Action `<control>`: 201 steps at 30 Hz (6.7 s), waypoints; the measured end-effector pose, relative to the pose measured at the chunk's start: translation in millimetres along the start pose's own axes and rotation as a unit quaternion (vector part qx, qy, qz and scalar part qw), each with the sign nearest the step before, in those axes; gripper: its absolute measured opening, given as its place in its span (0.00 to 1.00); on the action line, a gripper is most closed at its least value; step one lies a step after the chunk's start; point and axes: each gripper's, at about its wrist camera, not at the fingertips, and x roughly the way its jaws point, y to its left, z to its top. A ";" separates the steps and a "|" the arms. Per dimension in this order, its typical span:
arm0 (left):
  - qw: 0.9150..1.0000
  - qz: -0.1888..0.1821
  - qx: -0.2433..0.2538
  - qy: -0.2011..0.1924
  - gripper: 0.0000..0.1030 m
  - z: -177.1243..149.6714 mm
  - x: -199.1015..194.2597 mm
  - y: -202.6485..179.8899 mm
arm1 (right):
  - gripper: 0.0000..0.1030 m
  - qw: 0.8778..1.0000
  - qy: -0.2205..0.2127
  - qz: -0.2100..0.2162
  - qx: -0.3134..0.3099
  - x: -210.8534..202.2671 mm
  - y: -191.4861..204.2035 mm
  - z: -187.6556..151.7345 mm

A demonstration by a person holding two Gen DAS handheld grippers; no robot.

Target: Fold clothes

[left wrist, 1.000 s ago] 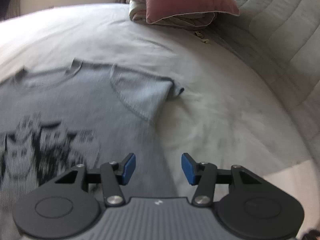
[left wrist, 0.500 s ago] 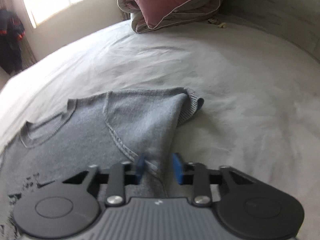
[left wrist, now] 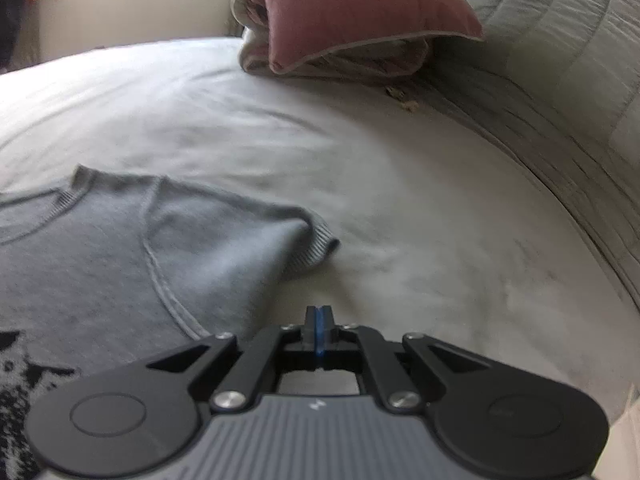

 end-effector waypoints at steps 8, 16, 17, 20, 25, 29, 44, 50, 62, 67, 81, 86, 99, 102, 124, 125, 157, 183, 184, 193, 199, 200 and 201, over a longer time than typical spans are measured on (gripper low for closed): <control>0.999 -0.010 -0.040 0.024 0.40 -1.1 -10.8 14.7 | 0.17 0.999 -0.008 -0.007 0.037 -3.5 -13.1 9.8; 0.999 0.007 -0.039 0.036 0.55 -37.5 -54.2 35.6 | 0.42 1.000 0.000 0.008 0.027 -0.4 -10.8 14.4; 0.999 0.008 -0.039 0.036 0.56 -43.5 -60.8 38.2 | 0.42 1.000 0.000 0.006 0.026 0.0 -10.0 14.4; 0.999 0.013 -0.039 0.035 0.57 -61.5 -80.7 46.0 | 0.42 1.000 -0.001 0.000 0.024 1.0 -7.5 14.4; 0.999 0.022 -0.039 0.032 0.57 -91.6 -115.4 58.9 | 0.43 1.000 -0.011 -0.015 0.018 1.3 -3.2 10.5; 0.998 0.055 -0.018 -0.005 0.68 -118.2 -158.1 67.0 | 0.43 0.998 -0.034 -0.053 -0.020 1.0 12.2 0.3; 0.977 0.186 -0.043 -0.099 1.00 -202.5 -170.2 112.2 | 0.71 0.873 -0.153 -0.338 -0.316 60.4 61.7 -58.9; 0.977 0.186 -0.045 -0.094 1.00 -204.1 -168.5 113.4 | 1.00 0.838 -0.194 -0.407 -0.308 66.7 57.8 -64.6; 0.977 0.186 -0.045 -0.093 1.00 -205.5 -169.4 112.2 | 1.00 0.819 -0.198 -0.424 -0.332 71.0 61.0 -71.3; 0.977 0.186 -0.045 -0.093 1.00 -205.2 -169.1 112.3 | 1.00 0.821 -0.198 -0.422 -0.331 70.0 61.6 -72.4; 0.977 0.186 -0.045 -0.093 1.00 -205.0 -168.9 112.2 | 1.00 0.828 -0.193 -0.418 -0.320 70.0 59.7 -69.5; 0.977 0.186 -0.045 -0.093 1.00 -205.1 -169.0 112.2 | 1.00 0.826 -0.195 -0.419 -0.323 69.4 59.9 -70.3; 0.977 0.186 -0.045 -0.092 1.00 -204.9 -168.8 112.1 | 0.98 0.848 -0.185 -0.403 -0.290 65.0 54.1 -60.8; 0.977 0.186 -0.045 -0.092 1.00 -205.0 -168.8 112.1 | 0.96 0.856 -0.187 -0.391 -0.281 61.2 52.6 -61.5; 0.977 0.187 -0.045 -0.092 1.00 -204.9 -168.2 111.9 | 0.93 0.895 -0.119 -0.296 -0.312 58.1 67.3 -67.4; 0.977 0.186 -0.045 -0.092 1.00 -204.9 -168.2 111.9 | 0.93 0.896 -0.123 -0.294 -0.309 57.6 66.6 -65.9; 0.977 0.186 -0.045 -0.092 1.00 -205.0 -168.4 112.1 | 1.00 0.925 -0.104 -0.259 -0.258 55.6 76.0 -60.2; 0.981 0.177 -0.030 -0.073 1.00 -199.2 -170.4 113.7 | 0.77 0.942 -0.154 -0.237 -0.183 38.3 60.9 72.2; 0.983 0.169 -0.020 -0.064 1.00 -196.8 -171.7 114.7 | 0.74 0.944 -0.156 -0.233 -0.174 44.4 57.7 85.3; 0.999 0.045 0.015 -0.019 0.99 -170.7 -176.4 119.9 | 0.61 0.964 -0.153 -0.184 -0.118 108.7 13.0 179.2; 0.999 -0.001 0.035 -0.021 0.99 -143.7 -153.7 102.3 | 0.54 0.964 -0.165 -0.158 -0.139 129.7 -0.3 208.0; 0.999 -0.001 0.043 -0.020 0.99 -138.7 -148.6 97.8 | 0.53 0.964 -0.167 -0.154 -0.138 132.2 -1.8 210.8; 0.998 0.000 0.053 -0.020 0.99 -133.7 -143.4 93.1 | 0.50 0.965 -0.167 -0.149 -0.135 134.3 -3.3 213.4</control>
